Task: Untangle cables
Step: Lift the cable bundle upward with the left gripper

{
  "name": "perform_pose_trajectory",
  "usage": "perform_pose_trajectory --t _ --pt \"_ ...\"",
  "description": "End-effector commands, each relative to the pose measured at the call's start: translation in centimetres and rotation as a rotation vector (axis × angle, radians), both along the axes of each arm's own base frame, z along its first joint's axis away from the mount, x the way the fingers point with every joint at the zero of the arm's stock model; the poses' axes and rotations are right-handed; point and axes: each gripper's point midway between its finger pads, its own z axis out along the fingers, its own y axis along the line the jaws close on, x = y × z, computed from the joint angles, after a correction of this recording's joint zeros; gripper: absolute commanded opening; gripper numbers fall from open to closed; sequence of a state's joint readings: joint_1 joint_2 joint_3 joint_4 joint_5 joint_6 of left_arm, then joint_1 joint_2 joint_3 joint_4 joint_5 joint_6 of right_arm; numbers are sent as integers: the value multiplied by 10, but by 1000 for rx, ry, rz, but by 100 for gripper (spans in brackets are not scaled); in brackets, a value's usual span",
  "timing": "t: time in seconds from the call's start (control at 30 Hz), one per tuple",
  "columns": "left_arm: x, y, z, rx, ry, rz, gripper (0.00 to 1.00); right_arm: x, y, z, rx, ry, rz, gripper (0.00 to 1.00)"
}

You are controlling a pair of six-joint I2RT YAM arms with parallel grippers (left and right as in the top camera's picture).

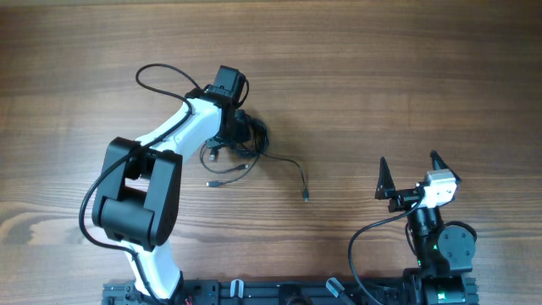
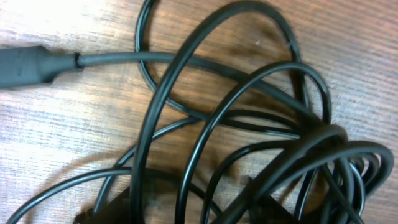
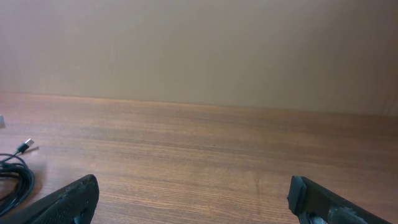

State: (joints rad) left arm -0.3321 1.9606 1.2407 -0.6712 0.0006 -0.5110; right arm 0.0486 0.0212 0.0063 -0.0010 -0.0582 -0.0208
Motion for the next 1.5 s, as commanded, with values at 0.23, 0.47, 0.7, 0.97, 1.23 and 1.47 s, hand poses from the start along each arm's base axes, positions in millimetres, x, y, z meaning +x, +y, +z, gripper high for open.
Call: perform_pose_trajectory --t 0.23,0.47,0.7,0.97,1.23,1.47 --pt "15 -5 42 -52 -131 -8 61 -1 -3 4 -5 -18 -17 100" --pt "2 -16 14 -38 -84 -45 56 -1 -3 4 -4 -18 -17 100" --pt "4 -23 -1 -36 -89 -60 15 -1 -3 4 -4 -18 -17 100" --pt "25 -35 98 -125 -335 -127 4 -1 -3 4 -4 -18 -17 100" --pt "16 -32 228 -97 -704 -371 4 -1 -3 4 -4 -18 -17 100" --pt "6 -46 234 -101 -733 -568 4 -1 -3 4 -4 -18 -17 100"
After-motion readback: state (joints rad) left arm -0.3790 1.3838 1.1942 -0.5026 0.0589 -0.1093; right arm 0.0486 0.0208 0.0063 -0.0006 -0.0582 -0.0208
